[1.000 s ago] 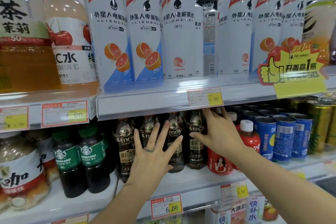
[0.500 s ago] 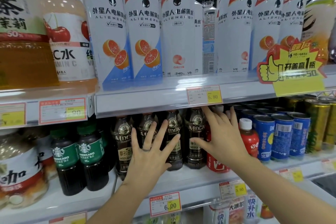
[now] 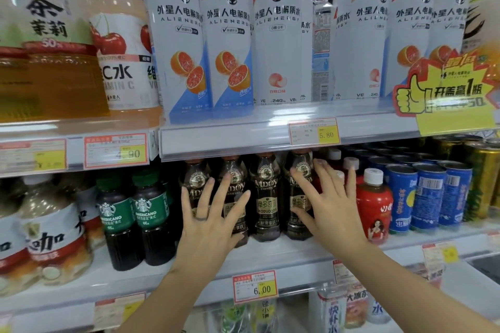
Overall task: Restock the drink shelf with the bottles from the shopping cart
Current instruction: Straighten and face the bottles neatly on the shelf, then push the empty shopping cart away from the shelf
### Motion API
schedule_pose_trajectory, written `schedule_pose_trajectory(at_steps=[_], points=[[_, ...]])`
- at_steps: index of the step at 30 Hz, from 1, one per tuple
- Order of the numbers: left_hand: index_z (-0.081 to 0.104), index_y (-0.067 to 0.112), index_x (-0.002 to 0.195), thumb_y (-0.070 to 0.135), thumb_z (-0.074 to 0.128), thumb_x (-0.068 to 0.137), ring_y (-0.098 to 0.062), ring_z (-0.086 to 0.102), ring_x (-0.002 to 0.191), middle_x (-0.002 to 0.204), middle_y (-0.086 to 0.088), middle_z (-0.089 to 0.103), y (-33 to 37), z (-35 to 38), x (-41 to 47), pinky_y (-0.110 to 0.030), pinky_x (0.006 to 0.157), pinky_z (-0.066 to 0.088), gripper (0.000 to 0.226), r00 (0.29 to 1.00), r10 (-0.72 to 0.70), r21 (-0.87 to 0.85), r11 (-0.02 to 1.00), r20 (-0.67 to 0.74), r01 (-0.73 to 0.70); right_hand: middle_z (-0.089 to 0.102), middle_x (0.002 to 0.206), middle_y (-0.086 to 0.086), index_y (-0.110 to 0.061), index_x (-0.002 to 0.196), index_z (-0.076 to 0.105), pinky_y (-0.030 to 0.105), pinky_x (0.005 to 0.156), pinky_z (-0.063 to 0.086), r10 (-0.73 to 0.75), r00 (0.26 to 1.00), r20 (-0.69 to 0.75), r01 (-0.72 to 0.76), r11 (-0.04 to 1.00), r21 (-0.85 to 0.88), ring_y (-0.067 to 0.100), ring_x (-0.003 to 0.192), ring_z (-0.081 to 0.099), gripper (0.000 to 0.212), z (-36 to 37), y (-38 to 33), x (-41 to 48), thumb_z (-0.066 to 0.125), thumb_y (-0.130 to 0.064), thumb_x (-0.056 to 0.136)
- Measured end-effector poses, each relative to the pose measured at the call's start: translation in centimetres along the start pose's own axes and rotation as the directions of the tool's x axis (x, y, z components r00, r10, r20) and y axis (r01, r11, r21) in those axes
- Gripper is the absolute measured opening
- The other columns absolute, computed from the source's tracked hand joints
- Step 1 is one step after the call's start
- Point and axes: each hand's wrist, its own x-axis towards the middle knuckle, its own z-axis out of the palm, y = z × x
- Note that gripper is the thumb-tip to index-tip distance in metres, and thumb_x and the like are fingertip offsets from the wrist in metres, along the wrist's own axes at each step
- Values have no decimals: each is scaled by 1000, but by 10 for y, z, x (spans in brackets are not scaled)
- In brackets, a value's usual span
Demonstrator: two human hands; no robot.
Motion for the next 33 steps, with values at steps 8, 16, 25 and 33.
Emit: schedule_pose_trajectory(at_steps=[8,16,25,33], points=[[33,25,141,41,81,65,-40,19,138,153,-17,16,-7,-3,-24,-51,92,49,92,980,-198,-190,962,22,198,30,149,18,-19,134,48,46,108,35,-165,985,41,150,958,244,32,137,29,62,5,-54,-27,71,-32,78],[43,22,136,26,69,81,-33,22,139,151,-14,19,-9,-16,-38,-34,87,51,61,979,-200,-333,921,37,201,32,148,14,-20,126,50,41,111,27,-214,973,82,163,896,414,28,135,29,44,1,-82,-43,61,-29,85],[59,20,114,24,43,90,-17,65,87,110,-2,65,-14,-95,-253,-28,64,53,29,732,-633,-231,695,251,681,69,95,-3,-20,94,70,28,77,50,-629,755,186,216,506,835,18,88,62,25,11,-207,-142,49,-30,84],[69,19,98,14,53,82,-19,67,88,98,4,70,18,-180,-447,-31,72,56,23,182,-872,212,305,455,928,68,103,2,-18,105,68,29,76,45,-889,322,327,63,365,929,26,98,60,28,21,-343,-257,55,-25,82]])
